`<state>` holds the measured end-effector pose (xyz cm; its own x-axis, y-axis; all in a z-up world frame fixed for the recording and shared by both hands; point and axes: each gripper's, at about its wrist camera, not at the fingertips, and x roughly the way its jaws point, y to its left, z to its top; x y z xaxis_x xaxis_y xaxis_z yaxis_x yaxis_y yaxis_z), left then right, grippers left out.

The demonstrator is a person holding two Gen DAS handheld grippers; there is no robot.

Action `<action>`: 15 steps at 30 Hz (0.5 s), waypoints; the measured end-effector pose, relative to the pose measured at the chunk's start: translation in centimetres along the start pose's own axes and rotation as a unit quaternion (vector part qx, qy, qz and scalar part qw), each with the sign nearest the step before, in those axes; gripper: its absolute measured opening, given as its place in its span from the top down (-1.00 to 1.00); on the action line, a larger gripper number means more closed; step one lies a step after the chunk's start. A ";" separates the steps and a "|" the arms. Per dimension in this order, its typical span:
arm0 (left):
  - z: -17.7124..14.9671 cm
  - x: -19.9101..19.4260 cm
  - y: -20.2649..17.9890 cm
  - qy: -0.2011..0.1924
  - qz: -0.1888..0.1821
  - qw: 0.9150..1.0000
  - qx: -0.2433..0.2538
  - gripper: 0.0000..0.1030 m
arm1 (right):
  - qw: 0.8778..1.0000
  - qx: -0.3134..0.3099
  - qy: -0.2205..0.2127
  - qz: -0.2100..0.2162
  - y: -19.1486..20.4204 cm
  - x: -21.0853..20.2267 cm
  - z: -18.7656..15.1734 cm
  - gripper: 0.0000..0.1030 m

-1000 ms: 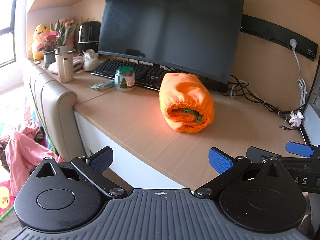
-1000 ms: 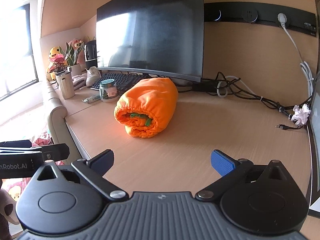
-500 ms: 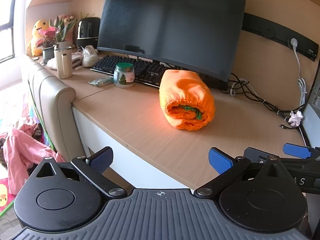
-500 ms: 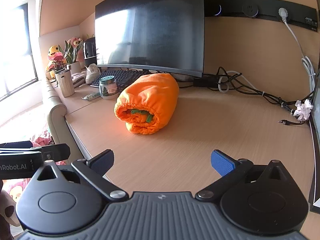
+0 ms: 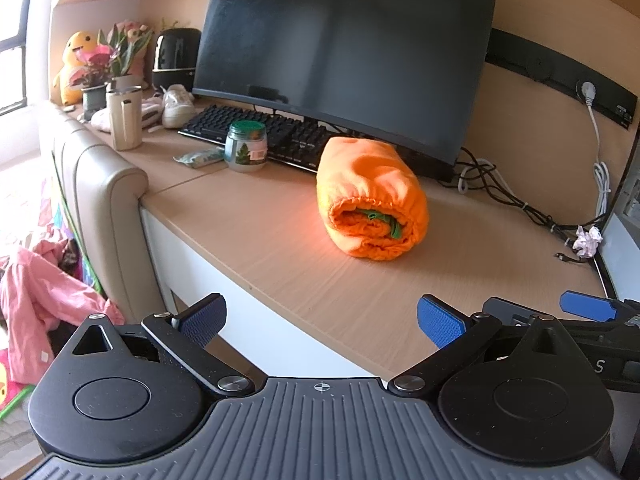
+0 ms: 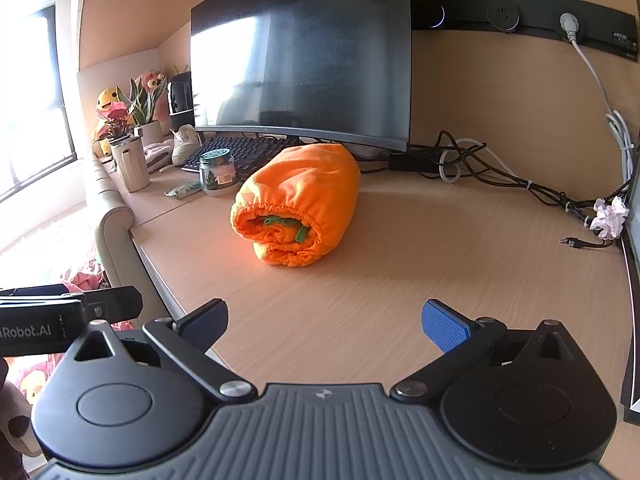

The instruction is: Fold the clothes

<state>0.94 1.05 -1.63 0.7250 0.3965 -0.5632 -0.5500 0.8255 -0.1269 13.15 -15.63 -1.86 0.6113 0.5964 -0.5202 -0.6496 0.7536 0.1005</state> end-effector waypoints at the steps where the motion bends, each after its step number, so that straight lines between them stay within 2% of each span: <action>1: 0.0 0.0 0.0 0.001 -0.001 1.000 -0.001 -1.00 | 1.000 0.000 0.000 0.000 0.0 0.0 0.0 -1.00; 15: -0.1 0.0 0.0 0.004 0.004 1.000 -0.002 -1.00 | 1.000 0.003 0.004 0.002 0.1 0.1 0.1 -1.00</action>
<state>0.95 0.98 -1.76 0.7169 0.3994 -0.5714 -0.5570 0.8210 -0.1250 13.19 -15.47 -1.87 0.6051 0.5968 -0.5269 -0.6493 0.7530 0.1072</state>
